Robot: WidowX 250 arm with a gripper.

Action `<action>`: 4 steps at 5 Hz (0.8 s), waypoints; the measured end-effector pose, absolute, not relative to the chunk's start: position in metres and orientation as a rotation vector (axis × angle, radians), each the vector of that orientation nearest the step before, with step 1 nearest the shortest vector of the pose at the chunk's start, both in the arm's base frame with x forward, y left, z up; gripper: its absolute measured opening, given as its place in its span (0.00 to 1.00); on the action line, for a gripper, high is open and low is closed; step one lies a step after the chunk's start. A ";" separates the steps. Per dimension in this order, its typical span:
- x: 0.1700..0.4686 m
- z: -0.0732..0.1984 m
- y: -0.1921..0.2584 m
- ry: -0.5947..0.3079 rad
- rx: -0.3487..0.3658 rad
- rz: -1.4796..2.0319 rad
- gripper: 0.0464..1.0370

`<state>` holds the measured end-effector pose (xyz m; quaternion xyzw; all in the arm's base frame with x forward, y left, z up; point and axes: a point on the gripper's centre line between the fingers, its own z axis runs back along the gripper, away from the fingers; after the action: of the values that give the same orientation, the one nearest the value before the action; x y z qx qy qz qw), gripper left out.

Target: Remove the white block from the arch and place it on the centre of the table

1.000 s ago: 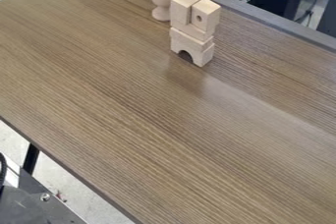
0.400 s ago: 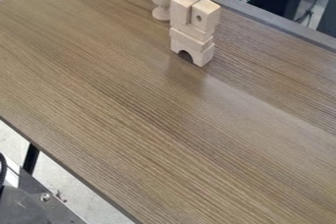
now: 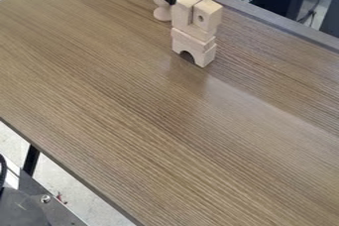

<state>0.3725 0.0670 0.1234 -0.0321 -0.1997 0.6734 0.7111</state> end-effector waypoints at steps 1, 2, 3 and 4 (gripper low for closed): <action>0.377 0.116 0.065 -0.431 -0.088 1.481 0.96; 0.380 0.112 0.065 -0.427 -0.080 1.477 0.96; 0.380 0.111 0.066 -0.424 -0.078 1.478 0.96; 0.382 0.106 0.067 -0.415 -0.069 1.479 0.93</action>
<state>0.3824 0.0670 0.1062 -0.0314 -0.1876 0.6689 0.7186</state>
